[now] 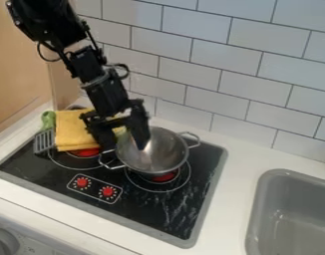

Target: Picked silver bucket and put it on the burner

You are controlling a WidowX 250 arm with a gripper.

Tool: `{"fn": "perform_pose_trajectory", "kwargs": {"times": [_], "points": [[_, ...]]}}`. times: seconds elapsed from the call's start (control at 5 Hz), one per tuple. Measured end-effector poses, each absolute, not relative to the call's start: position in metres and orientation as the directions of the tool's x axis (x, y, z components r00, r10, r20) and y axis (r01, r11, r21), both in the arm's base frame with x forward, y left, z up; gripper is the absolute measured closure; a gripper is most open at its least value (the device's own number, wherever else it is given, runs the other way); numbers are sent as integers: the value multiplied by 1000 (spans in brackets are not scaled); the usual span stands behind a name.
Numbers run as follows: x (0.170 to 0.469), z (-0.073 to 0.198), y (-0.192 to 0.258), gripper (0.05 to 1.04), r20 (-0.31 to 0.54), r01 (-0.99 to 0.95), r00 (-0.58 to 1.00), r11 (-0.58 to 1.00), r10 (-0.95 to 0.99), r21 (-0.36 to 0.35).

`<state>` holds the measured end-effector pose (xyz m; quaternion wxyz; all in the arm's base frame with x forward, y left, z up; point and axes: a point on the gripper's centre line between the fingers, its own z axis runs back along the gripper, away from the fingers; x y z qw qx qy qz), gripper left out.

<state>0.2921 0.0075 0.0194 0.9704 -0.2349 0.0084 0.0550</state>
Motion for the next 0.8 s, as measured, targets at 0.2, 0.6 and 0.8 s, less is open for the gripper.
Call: {"fn": "perform_pose_trajectory", "kwargs": {"times": [0.2,0.6,0.8], "points": [[294,33,9,88,-5,-94,995,889,103,-449],[294,76,9,85,115,-38,988,892,100,-451],[292,94,9,85,169,-5,982,895,90,-446]]}}
